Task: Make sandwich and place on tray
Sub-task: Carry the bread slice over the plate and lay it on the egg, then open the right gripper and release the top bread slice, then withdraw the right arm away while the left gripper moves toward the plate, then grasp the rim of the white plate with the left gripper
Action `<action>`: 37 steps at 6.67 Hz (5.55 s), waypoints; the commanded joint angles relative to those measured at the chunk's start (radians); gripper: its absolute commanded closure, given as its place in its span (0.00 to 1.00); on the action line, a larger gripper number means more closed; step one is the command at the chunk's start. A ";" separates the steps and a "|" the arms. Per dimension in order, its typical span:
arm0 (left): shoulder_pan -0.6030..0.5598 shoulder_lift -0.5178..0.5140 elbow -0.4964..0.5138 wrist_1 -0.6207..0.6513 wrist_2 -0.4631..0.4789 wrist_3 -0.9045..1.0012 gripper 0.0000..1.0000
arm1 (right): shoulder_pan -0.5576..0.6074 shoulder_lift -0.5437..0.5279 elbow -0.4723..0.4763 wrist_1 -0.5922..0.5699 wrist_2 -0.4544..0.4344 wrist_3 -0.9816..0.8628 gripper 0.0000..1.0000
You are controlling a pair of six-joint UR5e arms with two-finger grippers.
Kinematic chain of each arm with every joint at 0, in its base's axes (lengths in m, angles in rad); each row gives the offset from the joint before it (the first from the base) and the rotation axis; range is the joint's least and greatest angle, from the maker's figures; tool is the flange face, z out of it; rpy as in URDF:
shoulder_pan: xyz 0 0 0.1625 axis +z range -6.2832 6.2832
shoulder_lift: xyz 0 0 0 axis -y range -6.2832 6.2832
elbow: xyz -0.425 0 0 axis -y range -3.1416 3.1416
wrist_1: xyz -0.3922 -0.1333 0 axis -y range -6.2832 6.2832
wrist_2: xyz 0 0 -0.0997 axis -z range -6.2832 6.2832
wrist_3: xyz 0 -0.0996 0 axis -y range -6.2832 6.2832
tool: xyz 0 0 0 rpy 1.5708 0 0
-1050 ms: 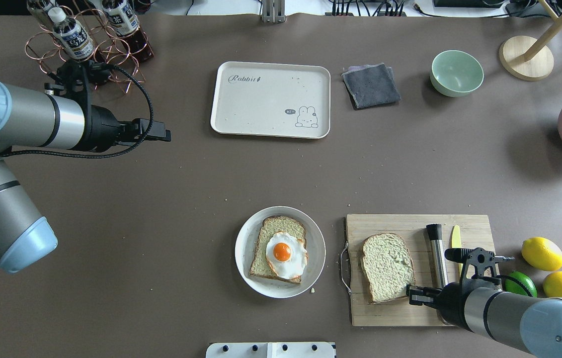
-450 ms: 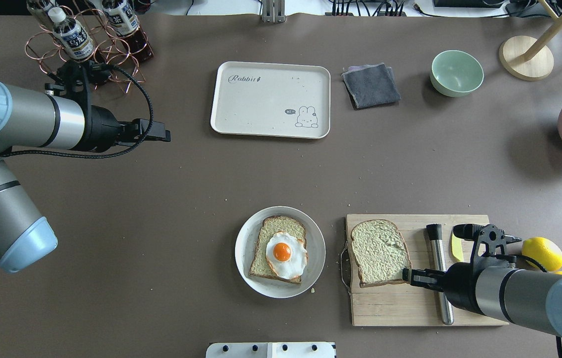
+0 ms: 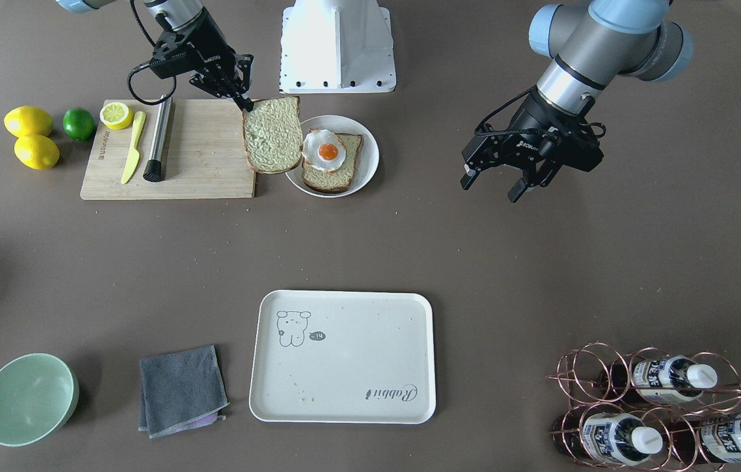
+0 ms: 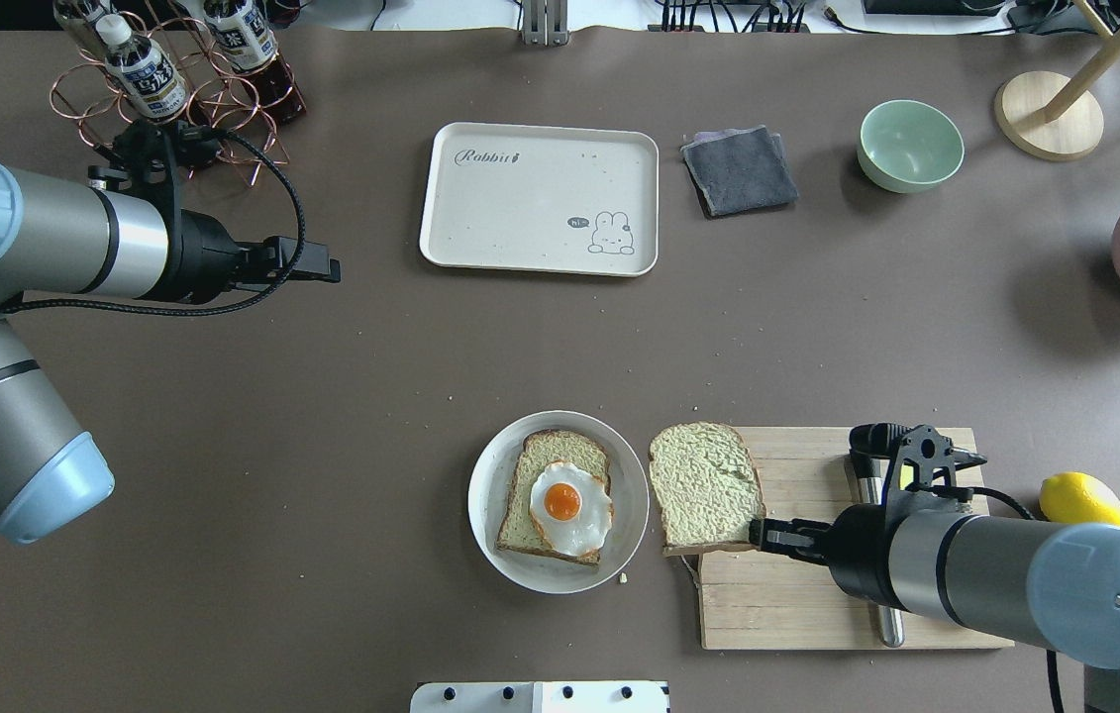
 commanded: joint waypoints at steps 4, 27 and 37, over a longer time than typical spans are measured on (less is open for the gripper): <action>0.000 0.000 0.003 -0.002 -0.003 -0.004 0.02 | -0.080 0.224 -0.151 -0.122 -0.124 0.069 1.00; 0.397 -0.042 0.058 0.000 0.282 -0.171 0.03 | 0.865 0.109 -0.133 -0.412 0.613 -0.784 0.00; 0.472 -0.136 0.152 -0.005 0.330 -0.230 0.53 | 1.000 -0.003 -0.151 -0.396 0.698 -1.000 0.00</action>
